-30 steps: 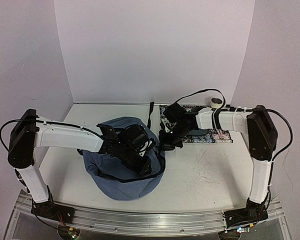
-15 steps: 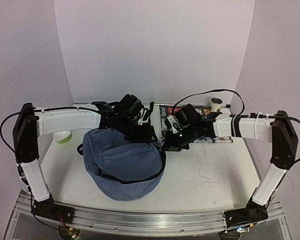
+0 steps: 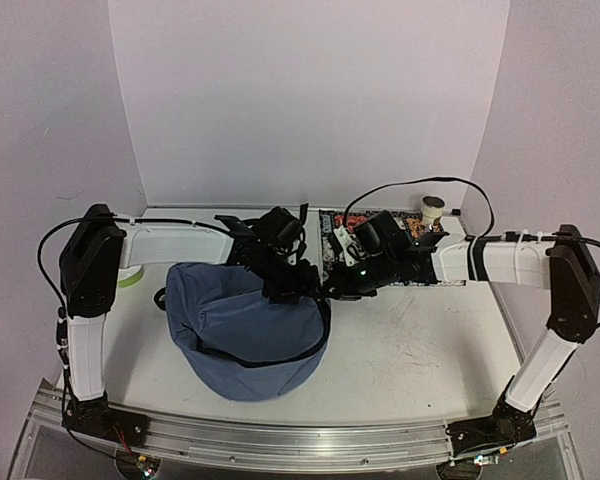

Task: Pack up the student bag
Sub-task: Hold the largest pocket of the student bag.

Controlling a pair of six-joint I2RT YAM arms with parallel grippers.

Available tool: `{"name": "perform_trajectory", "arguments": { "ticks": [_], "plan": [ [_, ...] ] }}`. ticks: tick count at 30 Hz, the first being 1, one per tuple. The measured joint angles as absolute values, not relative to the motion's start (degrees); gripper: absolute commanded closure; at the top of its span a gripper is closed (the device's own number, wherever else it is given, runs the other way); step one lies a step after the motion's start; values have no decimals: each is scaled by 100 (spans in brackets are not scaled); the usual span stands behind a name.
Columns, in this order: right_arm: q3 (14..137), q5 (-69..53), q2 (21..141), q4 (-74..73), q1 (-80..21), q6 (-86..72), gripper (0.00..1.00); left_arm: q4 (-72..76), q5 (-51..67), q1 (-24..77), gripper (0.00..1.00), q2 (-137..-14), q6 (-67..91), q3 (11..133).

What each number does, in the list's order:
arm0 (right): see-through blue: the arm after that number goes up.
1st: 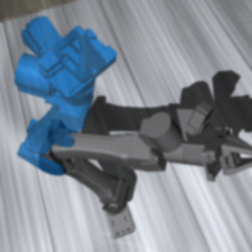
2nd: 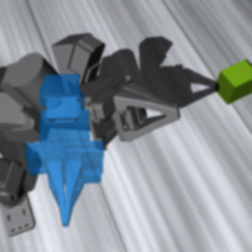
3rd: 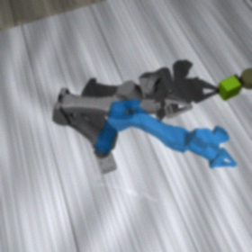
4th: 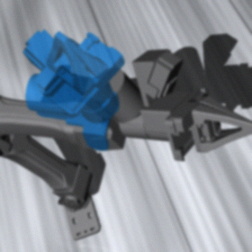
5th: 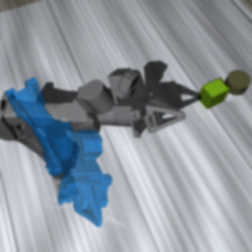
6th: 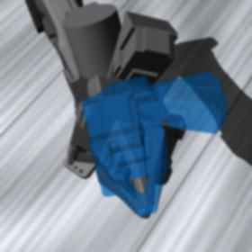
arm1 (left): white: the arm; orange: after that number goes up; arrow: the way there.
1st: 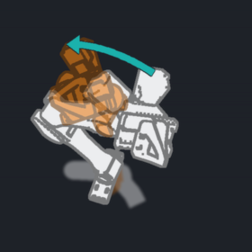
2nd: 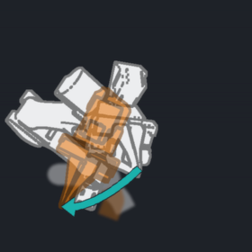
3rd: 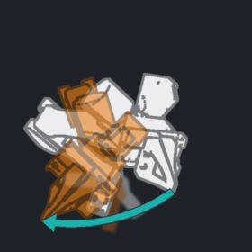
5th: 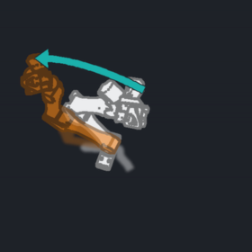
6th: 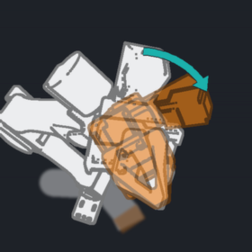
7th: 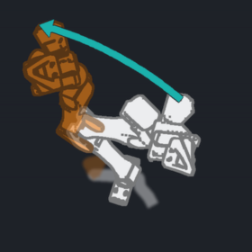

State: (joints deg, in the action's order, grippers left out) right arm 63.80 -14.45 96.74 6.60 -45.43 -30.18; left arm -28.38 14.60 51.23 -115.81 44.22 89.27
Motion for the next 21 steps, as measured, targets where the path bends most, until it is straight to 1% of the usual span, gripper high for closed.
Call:
{"name": "perform_trajectory", "arguments": {
  "ticks": [6,9,13,21],
  "plan": [
    [6208,-1420,9605,907,-4570,-2791,100,-2858,1502,5100,34,-11675,4529,8998],
    [6166,-1387,9601,949,-4581,-2669,100,-2876,1559,5083,42,-11820,4553,9094],
    [6130,-1374,9601,1013,-4637,-2517,100,-2906,1639,5061,57,-11972,4571,9195],
    [5968,-1367,9599,1198,-4809,-2285,100,-2999,1725,4963,98,-12177,4659,9374]
  ]
}}
